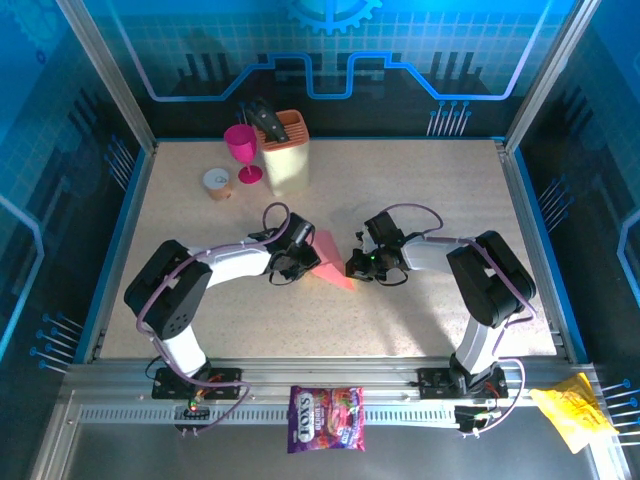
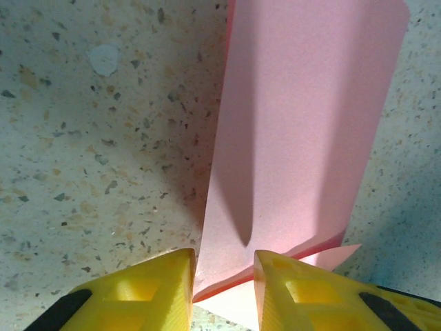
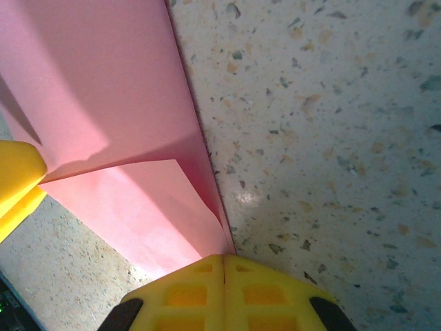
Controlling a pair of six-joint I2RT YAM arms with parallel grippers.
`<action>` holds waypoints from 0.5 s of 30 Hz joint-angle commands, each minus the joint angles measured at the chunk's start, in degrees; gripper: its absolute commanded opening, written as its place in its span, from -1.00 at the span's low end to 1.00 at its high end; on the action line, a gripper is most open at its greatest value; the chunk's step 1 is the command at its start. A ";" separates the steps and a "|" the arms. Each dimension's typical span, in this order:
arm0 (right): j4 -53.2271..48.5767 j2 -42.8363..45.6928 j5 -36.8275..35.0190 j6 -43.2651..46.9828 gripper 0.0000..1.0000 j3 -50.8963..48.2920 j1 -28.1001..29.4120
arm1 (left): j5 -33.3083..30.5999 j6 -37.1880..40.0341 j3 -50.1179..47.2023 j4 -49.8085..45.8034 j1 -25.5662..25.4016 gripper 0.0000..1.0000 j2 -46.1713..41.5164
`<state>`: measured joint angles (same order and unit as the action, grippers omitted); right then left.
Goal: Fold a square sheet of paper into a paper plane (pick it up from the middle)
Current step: Fourth fold the wing at the center of the table.
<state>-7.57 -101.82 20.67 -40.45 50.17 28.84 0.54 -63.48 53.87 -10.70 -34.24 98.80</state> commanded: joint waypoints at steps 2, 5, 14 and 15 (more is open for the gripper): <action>-2.35 -2.44 -2.38 0.50 -1.00 -1.83 -0.54 | 1.22 -0.36 -0.10 -0.28 -0.10 -0.40 -2.03; -2.36 -2.42 -2.40 0.46 -1.00 -1.83 -0.58 | 1.30 -0.27 -0.21 -0.55 -0.13 -0.40 -2.44; -2.36 -2.33 -2.39 0.37 -1.00 -1.92 -0.54 | 1.44 0.65 1.06 -3.33 -0.13 -0.40 -2.63; -2.33 -2.33 -2.38 0.37 -1.00 -1.94 -0.56 | 1.44 0.81 1.36 -3.77 -0.13 -0.40 -2.65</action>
<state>-7.57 -101.82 20.67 -40.45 50.17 28.84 0.91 -63.42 53.87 -11.79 -34.24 97.67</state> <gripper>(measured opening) 0.048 0.302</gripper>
